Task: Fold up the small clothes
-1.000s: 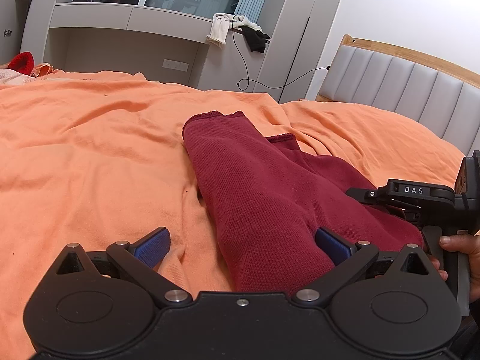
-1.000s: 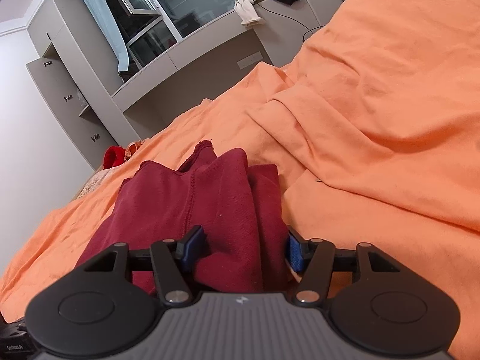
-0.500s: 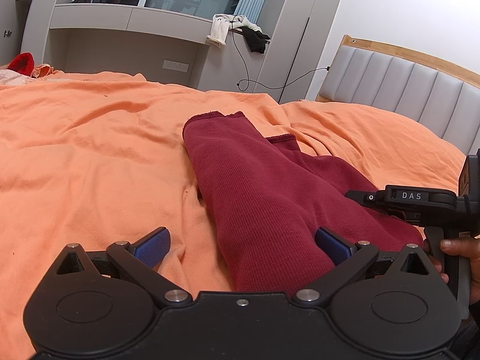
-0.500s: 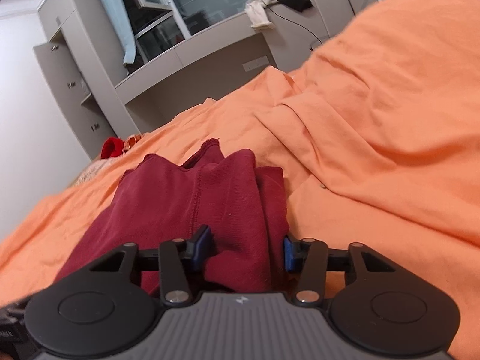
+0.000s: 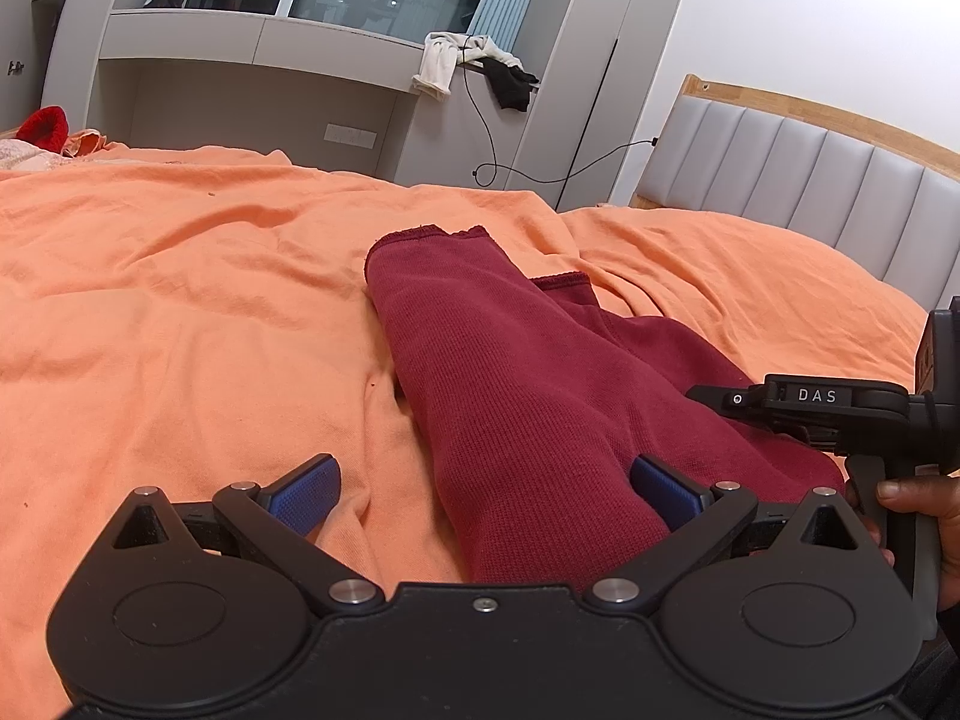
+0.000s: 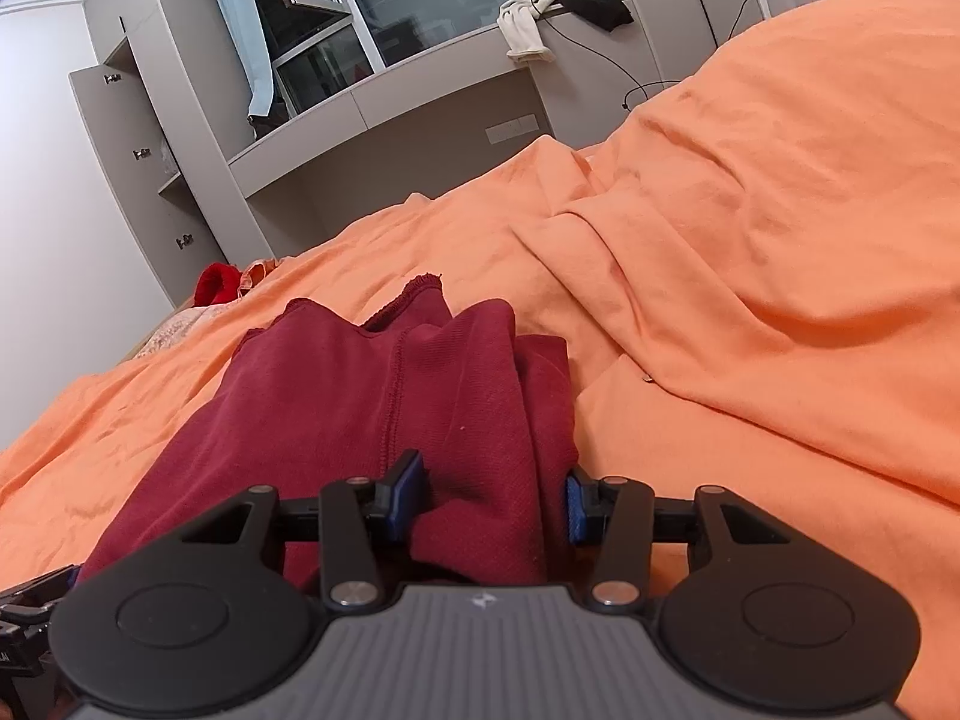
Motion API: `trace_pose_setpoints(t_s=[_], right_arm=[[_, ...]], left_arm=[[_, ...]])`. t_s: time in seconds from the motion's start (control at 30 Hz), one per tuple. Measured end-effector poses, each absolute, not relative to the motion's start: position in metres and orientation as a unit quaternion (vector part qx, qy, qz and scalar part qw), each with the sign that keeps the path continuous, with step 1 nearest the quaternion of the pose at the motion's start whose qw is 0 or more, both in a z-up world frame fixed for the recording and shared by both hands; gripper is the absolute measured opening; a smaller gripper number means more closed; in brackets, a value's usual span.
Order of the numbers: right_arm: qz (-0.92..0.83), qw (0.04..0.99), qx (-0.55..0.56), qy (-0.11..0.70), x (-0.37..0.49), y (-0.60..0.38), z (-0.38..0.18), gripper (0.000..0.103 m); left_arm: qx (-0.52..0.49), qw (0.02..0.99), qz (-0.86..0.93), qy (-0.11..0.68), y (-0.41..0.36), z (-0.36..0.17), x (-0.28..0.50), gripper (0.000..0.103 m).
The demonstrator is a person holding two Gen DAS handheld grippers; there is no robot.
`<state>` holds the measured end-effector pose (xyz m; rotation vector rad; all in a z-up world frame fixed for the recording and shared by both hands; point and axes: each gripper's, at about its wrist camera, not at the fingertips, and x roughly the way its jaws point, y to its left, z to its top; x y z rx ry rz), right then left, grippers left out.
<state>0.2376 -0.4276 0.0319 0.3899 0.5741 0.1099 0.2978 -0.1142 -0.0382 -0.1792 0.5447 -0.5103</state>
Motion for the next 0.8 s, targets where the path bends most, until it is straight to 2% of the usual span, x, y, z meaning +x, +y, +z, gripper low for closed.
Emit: trace_pose_setpoints(t_s=[0.37, 0.8], right_arm=[[0.051, 0.942, 0.175, 0.282, 0.236, -0.425, 0.034, 0.051], [0.044, 0.945, 0.161, 0.282, 0.235, -0.421, 0.036, 0.052]], left_arm=[[-0.094, 0.932, -0.242, 0.254, -0.111, -0.026, 0.291, 0.103], [-0.148, 0.925, -0.244, 0.251, -0.098, -0.010, 0.304, 0.103]])
